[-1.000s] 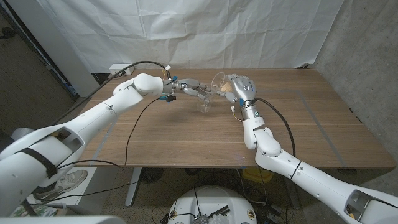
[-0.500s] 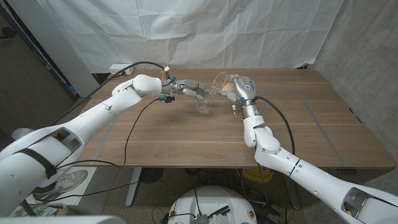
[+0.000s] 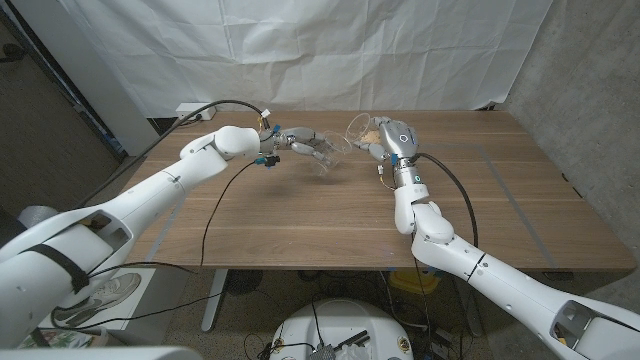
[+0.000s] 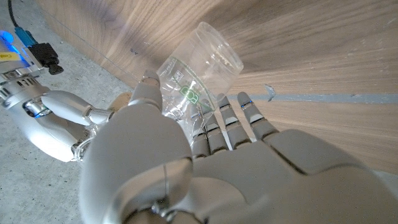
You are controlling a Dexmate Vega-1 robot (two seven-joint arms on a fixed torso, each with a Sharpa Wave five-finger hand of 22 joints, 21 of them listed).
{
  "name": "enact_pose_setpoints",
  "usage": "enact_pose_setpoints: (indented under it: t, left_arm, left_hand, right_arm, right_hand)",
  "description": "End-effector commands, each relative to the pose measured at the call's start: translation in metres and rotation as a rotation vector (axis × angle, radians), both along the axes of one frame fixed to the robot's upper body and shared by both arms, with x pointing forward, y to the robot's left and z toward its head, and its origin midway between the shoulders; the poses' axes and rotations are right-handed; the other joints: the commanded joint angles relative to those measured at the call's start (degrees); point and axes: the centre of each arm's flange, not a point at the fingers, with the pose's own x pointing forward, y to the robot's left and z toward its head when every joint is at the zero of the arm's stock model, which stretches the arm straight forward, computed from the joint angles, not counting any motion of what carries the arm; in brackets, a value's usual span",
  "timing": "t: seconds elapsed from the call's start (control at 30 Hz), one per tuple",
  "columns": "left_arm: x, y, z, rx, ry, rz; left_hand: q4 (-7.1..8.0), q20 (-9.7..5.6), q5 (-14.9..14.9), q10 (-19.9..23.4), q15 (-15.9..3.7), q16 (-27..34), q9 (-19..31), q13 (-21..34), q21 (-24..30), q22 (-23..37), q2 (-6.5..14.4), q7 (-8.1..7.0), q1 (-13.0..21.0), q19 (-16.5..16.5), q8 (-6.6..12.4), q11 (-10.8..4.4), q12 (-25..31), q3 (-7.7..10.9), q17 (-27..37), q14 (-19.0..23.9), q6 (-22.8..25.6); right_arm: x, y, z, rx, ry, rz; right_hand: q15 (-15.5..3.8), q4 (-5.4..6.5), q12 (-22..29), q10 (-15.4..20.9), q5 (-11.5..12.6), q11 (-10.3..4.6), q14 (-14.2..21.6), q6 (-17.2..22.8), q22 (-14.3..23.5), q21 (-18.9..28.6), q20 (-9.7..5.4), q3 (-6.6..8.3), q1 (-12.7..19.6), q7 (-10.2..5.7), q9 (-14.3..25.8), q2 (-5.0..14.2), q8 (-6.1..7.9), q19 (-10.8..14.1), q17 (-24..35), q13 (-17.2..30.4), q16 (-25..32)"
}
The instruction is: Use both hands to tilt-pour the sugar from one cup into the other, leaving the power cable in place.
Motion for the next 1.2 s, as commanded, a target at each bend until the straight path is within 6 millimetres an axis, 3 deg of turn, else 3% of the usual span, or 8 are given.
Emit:
enact_pose_setpoints:
  t: [0.03, 0.67, 1.2]
  left_arm:
    - [-0.004, -0.002, 0.002, -0.004, -0.046, 0.032]
    - [-0.019, -0.012, -0.001, -0.081, -0.046, -0.078]
    - [-0.017, -0.008, -0.001, -0.076, -0.035, -0.072]
  left_hand:
    - [-0.3, -0.02, 0.11, 0.24, -2.1, 0.31, 0.07, 0.15, 0.28, 0.2, 0.0, 0.19, 0.54, 0.49, 0.05, -0.38, 0.15, 0.09, 0.2, 0.57, 0.09]
    - [-0.33, -0.44, 0.07, 0.88, -2.97, 0.57, 0.01, 0.29, 0.52, 0.17, -0.05, -0.18, 0.64, 0.48, 0.28, -1.05, 0.22, 0.02, 0.28, 1.06, 0.9]
    - [-0.3, -0.5, 0.08, 1.13, -3.03, 0.67, -0.06, 0.38, 0.66, 0.15, 0.03, -0.2, 0.75, 0.32, 0.29, -1.07, 0.16, 0.04, 0.34, 1.25, 1.11]
  right_arm:
    - [-0.008, -0.005, -0.002, 0.005, -0.013, -0.002]
    - [-0.016, -0.004, -0.002, -0.056, -0.029, -0.057]
    - [-0.019, -0.004, 0.003, -0.156, -0.067, -0.129]
  right_hand:
    - [-7.82, 0.24, 0.34, 0.23, 0.2, -0.13, 0.61, 0.21, 0.16, 0.55, -0.04, -0.19, -0.67, -0.32, 0.19, 0.02, 0.37, -0.09, 0.16, 0.13, -0.2]
    - [-7.66, 0.31, 0.46, 0.34, 0.24, 0.02, 1.08, 0.28, 0.13, 0.77, 0.03, -0.04, -0.44, -0.22, 0.13, 0.06, 0.52, 0.12, 0.73, 0.01, -0.71]
    - [-7.89, 0.41, 0.47, 0.3, 0.25, -0.31, 1.22, 0.25, 0.12, 0.89, -0.1, -0.01, -0.37, -0.29, 0.09, 0.0, 0.6, 0.15, 1.18, -0.11, -1.18]
